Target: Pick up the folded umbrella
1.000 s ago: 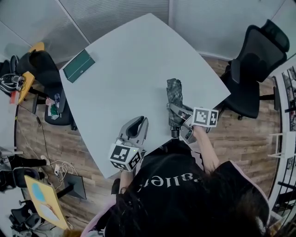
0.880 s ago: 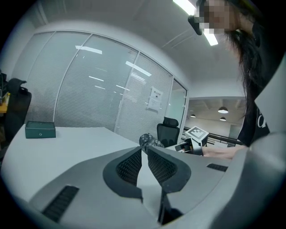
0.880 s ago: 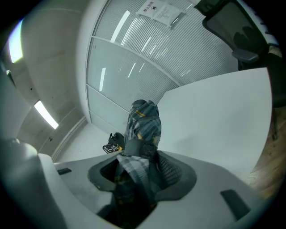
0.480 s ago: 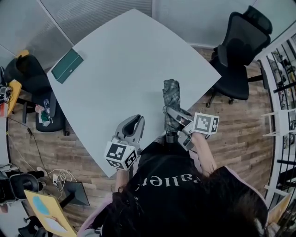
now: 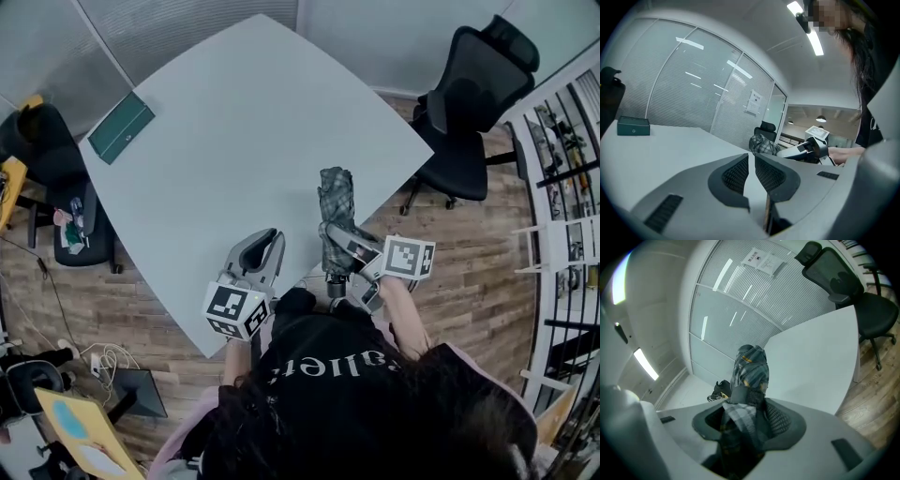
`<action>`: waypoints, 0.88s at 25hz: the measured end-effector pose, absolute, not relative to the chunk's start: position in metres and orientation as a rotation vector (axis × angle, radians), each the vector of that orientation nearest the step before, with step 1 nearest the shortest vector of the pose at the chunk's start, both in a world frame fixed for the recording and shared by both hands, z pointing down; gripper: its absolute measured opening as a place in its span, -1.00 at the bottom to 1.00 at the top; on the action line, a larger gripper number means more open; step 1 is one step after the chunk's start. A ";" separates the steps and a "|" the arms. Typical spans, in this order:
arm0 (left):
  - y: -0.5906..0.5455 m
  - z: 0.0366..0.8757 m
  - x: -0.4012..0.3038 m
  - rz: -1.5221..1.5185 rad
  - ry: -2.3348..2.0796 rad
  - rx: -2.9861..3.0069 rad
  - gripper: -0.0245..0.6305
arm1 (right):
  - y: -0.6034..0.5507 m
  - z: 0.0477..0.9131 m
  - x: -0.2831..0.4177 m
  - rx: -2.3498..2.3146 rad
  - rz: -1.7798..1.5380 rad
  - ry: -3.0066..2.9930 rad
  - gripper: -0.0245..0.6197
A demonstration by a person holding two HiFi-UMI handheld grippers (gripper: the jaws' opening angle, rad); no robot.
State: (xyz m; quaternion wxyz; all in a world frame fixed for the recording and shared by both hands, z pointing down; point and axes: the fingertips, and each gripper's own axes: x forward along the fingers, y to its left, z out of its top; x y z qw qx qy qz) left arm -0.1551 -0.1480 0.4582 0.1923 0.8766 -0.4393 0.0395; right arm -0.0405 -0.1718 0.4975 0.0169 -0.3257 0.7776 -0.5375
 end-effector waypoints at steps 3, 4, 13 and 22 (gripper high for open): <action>-0.147 0.459 -0.147 0.116 -1.230 2.466 -0.75 | -0.167 0.503 -0.031 -1.062 -1.704 2.411 -0.27; -0.146 0.459 -0.144 0.116 -1.232 2.465 -0.75 | -0.164 0.504 -0.028 -1.071 -1.713 2.406 -0.27; -0.114 0.450 -0.100 0.147 -1.272 2.467 -0.75 | -0.135 0.500 0.010 -1.013 -1.705 2.429 -0.27; -0.061 0.438 -0.064 0.163 -1.350 2.452 -0.75 | -0.090 0.497 0.047 -0.958 -1.669 2.492 -0.27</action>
